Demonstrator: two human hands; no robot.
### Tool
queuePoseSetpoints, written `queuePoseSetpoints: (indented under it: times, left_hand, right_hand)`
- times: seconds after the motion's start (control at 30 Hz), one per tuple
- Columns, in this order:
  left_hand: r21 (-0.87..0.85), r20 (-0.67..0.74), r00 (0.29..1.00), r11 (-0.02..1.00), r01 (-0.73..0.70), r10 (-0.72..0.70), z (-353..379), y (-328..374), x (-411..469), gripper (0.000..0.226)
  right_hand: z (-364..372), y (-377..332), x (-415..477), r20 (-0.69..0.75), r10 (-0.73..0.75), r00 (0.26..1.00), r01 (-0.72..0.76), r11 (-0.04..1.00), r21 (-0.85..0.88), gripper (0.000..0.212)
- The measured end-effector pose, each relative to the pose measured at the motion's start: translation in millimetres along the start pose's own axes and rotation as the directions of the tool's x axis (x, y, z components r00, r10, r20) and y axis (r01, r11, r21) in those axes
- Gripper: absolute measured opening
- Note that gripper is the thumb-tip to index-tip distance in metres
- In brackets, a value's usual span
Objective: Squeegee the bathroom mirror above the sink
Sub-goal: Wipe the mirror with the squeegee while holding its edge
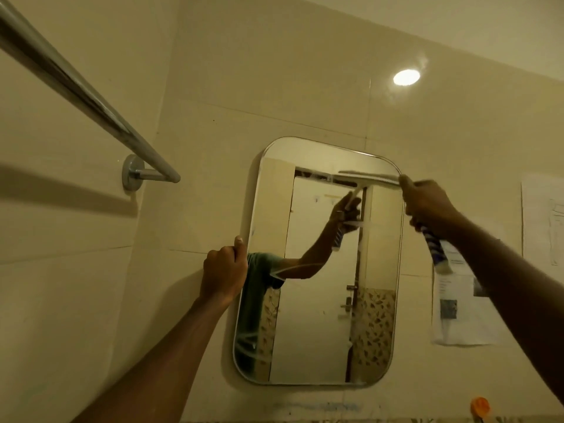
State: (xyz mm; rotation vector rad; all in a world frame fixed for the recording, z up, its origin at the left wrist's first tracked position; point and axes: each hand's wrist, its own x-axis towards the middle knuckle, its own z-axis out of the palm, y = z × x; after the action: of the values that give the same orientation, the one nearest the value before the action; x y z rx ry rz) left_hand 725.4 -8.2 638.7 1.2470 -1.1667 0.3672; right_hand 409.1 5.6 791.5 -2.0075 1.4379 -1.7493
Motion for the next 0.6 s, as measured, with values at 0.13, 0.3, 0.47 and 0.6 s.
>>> queuePoseSetpoints:
  times: [0.13, 0.3, 0.47, 0.6]
  left_hand:
    - [-0.048, 0.018, 1.000, 0.999, -0.005, 0.006, -4.4, -0.6, 3.7, 0.060]
    - [-0.123, 0.072, 0.996, 0.991, 0.051, -0.042, -5.6, 0.3, 4.3, 0.062]
    - [-0.094, 0.111, 0.991, 0.992, 0.085, -0.074, -12.0, 7.6, 5.1, 0.059]
    - [-0.066, 0.146, 0.984, 0.991, 0.113, -0.102, -12.1, 5.7, 9.4, 0.061]
  right_hand:
    - [9.4, -29.3, 26.7, -0.021, -0.004, 1.000, 0.005, 0.999, 0.034, 0.039]
    - [47.0, 5.7, -7.8, -0.014, -0.039, 0.999, 0.040, 0.996, 0.075, 0.042]
    - [68.6, 33.6, -70.4, 0.104, 0.048, 0.993, -0.053, 0.998, 0.044, 0.047]
    - [48.8, -11.6, -46.4, 0.066, -0.050, 0.997, 0.045, 0.996, 0.074, 0.043]
